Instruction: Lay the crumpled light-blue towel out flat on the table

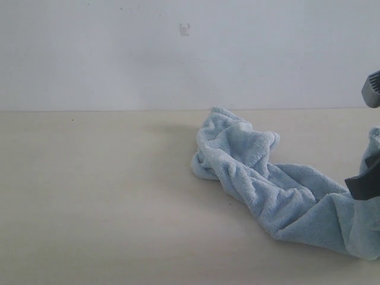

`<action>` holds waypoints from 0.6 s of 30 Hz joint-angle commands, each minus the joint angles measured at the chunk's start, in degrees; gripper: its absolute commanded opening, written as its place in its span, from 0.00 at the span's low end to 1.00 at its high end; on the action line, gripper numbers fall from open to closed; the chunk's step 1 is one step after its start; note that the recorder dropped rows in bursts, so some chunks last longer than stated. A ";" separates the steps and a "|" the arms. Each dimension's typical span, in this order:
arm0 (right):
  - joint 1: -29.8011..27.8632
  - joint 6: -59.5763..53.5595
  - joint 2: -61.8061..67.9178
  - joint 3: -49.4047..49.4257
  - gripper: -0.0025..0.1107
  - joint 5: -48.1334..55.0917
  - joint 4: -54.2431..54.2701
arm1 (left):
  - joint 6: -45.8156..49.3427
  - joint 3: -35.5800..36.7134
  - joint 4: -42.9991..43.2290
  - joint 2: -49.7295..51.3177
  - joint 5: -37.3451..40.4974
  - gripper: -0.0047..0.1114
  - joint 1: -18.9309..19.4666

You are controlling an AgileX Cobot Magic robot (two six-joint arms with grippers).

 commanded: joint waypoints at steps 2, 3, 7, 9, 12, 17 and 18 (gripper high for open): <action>0.15 -0.38 -0.23 -0.06 0.02 -0.83 0.28 | 32.19 -9.05 -26.87 -0.14 15.95 0.07 -0.27; 0.15 -0.38 -0.23 -0.06 0.02 -0.98 0.28 | 39.95 -11.22 -31.64 -0.14 19.13 0.07 -0.27; 0.15 -0.38 -0.23 -0.06 0.02 -1.55 0.67 | 43.35 -19.97 -29.12 7.30 27.44 0.07 -0.27; 0.15 -0.38 -0.23 -0.06 0.02 -1.55 0.67 | 43.35 -24.72 -22.03 12.37 30.41 0.07 -0.27; 0.15 -0.48 -0.23 -0.06 0.02 -1.56 0.67 | 44.37 -30.60 -15.72 19.07 33.46 0.07 -1.28; 0.15 -0.47 -0.23 -0.06 0.02 -1.91 0.67 | 52.34 -34.86 -17.03 32.80 37.88 0.07 -4.02; 0.15 -0.47 -0.23 -0.06 0.02 -1.91 0.67 | 54.56 -35.04 -19.24 35.77 38.00 0.07 -4.58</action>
